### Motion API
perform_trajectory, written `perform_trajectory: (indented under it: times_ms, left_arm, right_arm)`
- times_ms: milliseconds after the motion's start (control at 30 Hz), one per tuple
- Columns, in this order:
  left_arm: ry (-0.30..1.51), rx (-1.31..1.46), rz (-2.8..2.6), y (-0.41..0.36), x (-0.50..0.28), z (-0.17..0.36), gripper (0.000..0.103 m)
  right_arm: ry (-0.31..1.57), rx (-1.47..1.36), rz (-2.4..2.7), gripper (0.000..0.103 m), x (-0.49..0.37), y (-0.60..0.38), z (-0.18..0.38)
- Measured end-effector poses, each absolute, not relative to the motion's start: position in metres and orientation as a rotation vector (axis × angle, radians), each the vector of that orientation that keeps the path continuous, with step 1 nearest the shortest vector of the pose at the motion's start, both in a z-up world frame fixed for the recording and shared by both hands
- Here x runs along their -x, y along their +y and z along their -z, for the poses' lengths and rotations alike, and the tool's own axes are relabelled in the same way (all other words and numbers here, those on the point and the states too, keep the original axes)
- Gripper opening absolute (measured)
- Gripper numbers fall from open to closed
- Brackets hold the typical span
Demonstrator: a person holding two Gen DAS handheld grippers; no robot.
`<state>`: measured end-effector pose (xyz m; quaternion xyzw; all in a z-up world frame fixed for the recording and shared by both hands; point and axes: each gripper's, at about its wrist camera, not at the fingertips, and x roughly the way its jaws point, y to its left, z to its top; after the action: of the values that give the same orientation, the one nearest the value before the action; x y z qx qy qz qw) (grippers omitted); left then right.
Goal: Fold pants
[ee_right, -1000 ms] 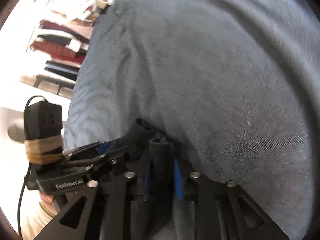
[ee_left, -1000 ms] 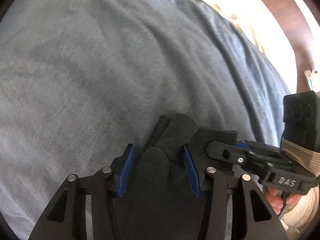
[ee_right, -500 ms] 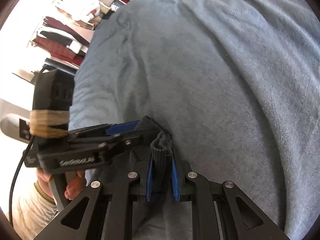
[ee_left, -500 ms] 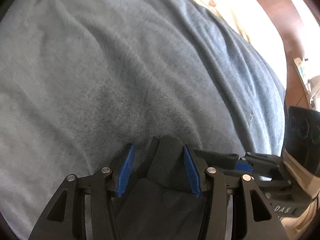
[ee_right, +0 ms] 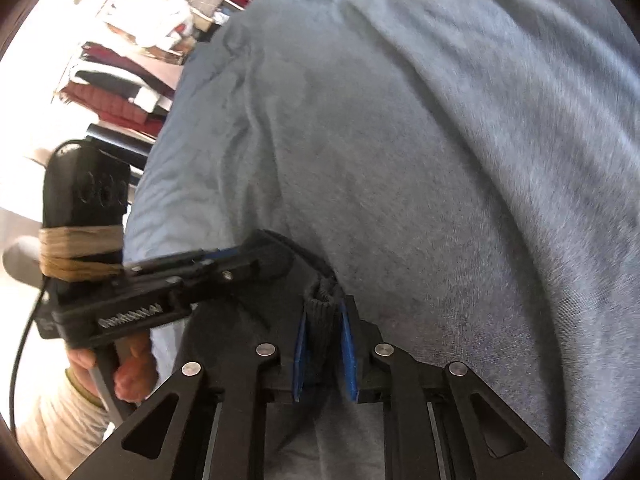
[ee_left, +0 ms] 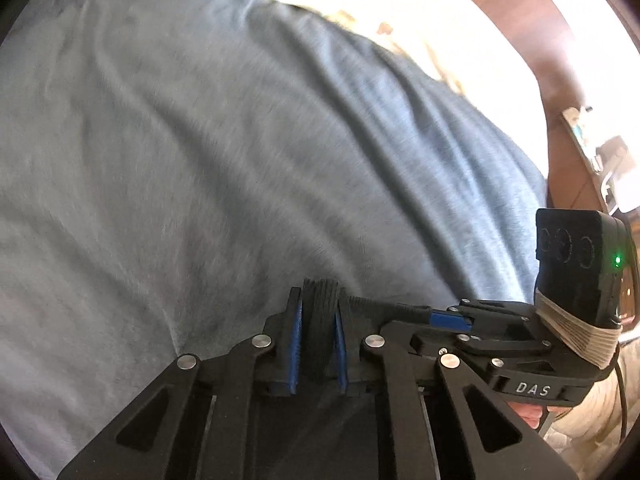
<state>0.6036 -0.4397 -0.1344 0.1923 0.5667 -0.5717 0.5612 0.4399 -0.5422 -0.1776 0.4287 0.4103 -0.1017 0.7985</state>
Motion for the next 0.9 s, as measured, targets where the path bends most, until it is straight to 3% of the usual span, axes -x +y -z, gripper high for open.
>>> perform_trajectory:
  times_ms: [300, 633, 767, 900]
  left_arm:
    - [1.310, -0.494, 1.440, -0.494, -0.595, 0.129, 0.015]
    - [1.300, -0.580, 1.372, -0.537, -0.593, 0.155, 0.013]
    - [1.253, -0.559, 1.364, -0.529, -0.599, 0.136, 0.022]
    - [1.103, -0.610, 1.354, -0.517, -0.602, 0.111, 0.025]
  right_arm:
    - [0.830, -0.910, 0.354, 0.014, -0.421, -0.569, 0.149]
    - [0.877, -0.872, 0.429, 0.016, -0.430, -0.582, 0.170]
    - [0.847, -0.884, 0.480, 0.033, -0.418, -0.585, 0.162]
    - [0.783, -0.845, 0.571, 0.033, -0.397, -0.584, 0.145]
